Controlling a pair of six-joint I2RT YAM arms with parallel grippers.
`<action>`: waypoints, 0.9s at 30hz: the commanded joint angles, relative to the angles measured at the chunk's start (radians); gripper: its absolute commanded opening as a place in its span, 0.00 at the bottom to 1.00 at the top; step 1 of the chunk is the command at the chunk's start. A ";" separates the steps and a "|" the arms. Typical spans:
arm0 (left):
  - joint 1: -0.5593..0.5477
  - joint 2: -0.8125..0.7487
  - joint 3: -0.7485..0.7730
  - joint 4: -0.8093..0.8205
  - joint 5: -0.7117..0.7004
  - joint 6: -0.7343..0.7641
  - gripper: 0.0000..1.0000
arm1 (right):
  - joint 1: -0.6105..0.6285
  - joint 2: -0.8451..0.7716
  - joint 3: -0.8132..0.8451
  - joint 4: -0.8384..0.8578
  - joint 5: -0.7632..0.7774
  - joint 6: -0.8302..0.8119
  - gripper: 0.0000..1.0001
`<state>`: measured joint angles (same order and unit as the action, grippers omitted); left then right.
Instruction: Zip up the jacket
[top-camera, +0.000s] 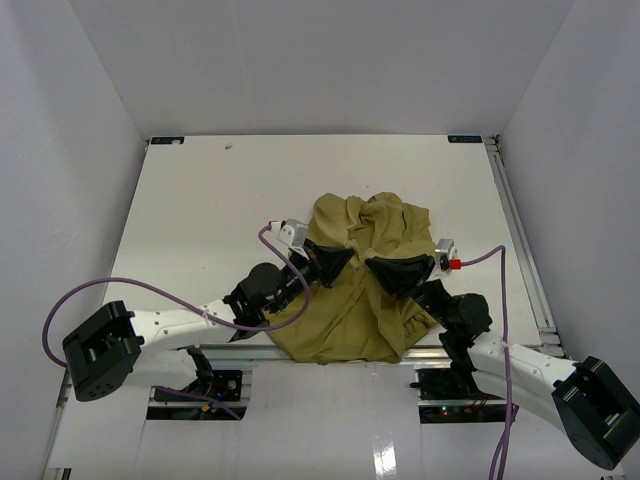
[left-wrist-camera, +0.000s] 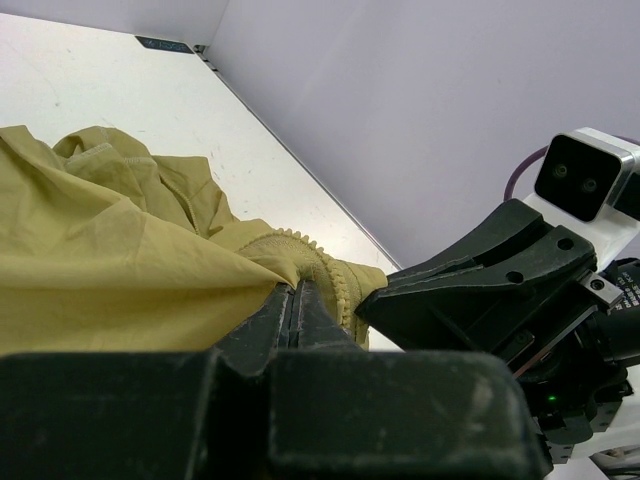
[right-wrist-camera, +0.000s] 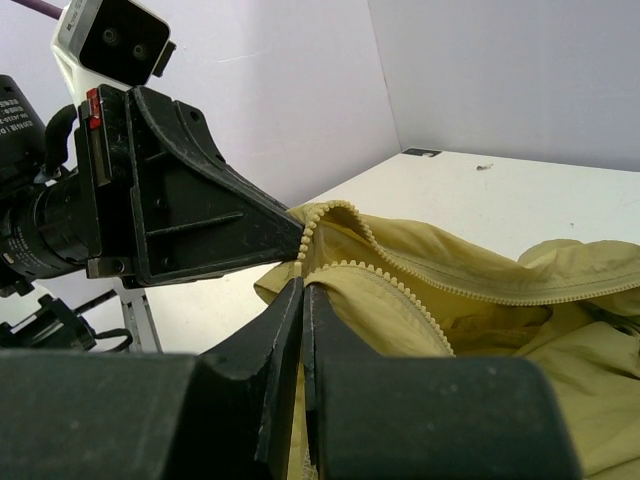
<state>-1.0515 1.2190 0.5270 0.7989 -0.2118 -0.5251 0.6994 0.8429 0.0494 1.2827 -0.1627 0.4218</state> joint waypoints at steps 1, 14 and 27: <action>0.002 -0.034 0.034 -0.015 -0.003 -0.009 0.00 | -0.004 -0.019 -0.146 0.116 0.018 -0.021 0.08; 0.002 -0.033 0.019 0.002 0.012 -0.015 0.00 | -0.004 -0.015 -0.152 0.130 0.037 -0.014 0.08; 0.002 -0.007 0.013 0.019 0.032 -0.012 0.00 | -0.005 -0.010 -0.151 0.142 0.049 -0.005 0.08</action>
<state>-1.0512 1.2141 0.5270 0.7910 -0.1959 -0.5327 0.6994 0.8371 0.0494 1.2831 -0.1474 0.4191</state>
